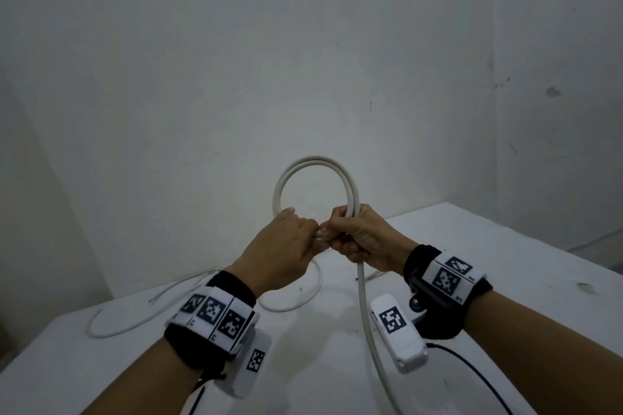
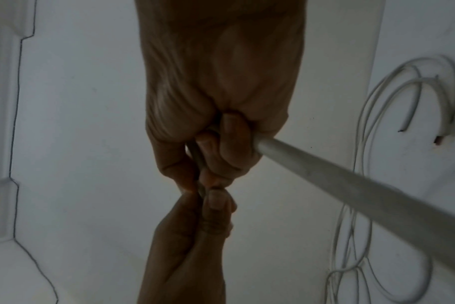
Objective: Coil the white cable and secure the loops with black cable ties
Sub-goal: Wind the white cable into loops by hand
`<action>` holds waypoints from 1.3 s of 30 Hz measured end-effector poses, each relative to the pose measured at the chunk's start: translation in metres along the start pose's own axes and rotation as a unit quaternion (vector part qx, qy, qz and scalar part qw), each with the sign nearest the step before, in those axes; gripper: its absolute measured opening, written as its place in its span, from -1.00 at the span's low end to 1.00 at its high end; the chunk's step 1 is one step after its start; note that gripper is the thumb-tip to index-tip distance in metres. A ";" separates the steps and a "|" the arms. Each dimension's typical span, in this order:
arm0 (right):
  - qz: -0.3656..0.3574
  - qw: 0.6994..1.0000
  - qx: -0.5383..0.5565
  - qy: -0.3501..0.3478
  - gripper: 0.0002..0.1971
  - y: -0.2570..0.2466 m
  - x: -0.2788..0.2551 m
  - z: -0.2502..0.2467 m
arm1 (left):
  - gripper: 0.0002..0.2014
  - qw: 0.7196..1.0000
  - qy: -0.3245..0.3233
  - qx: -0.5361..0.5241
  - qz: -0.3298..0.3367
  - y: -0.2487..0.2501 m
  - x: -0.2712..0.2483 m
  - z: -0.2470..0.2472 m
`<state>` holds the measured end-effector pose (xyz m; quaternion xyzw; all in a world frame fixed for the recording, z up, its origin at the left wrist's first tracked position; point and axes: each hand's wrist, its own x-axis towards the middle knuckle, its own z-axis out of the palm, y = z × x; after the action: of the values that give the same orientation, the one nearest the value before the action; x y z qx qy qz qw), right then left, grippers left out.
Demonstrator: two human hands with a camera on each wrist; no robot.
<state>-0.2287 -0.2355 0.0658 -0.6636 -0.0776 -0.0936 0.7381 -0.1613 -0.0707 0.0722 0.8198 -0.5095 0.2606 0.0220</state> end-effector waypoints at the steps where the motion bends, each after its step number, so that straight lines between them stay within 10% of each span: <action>1: -0.006 1.000 -0.005 0.005 -0.64 0.000 0.000 0.000 | -0.69 1.000 0.012 -0.004 0.014 -0.002 0.002 0.002; 5: -0.053 0.997 0.000 0.061 -0.87 -0.001 0.001 0.010 | -0.56 0.997 0.056 -0.054 -0.010 -0.009 0.006 0.016; 10: -0.093 0.982 -0.008 0.163 -0.70 0.009 0.001 0.023 | -0.59 0.976 0.105 -0.174 -0.075 0.006 0.002 0.032; 30: -0.036 0.989 -0.096 0.107 -0.47 0.050 -0.040 0.030 | -0.64 0.864 0.096 -0.434 -0.236 0.039 0.005 0.034; 35: -0.044 0.961 -0.265 0.069 -0.41 0.038 -0.041 0.039 | -0.65 0.761 0.065 -0.588 -0.266 0.048 0.008 0.025; 39: -0.037 0.948 -0.311 0.052 -0.32 0.030 -0.047 0.043 | -0.63 0.744 0.048 -0.613 -0.260 0.050 0.003 0.019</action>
<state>-0.2663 -0.1876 0.0299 -0.8512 -0.0307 -0.1741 0.4942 -0.1952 -0.1031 0.0460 0.7167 -0.3247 -0.0850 0.6113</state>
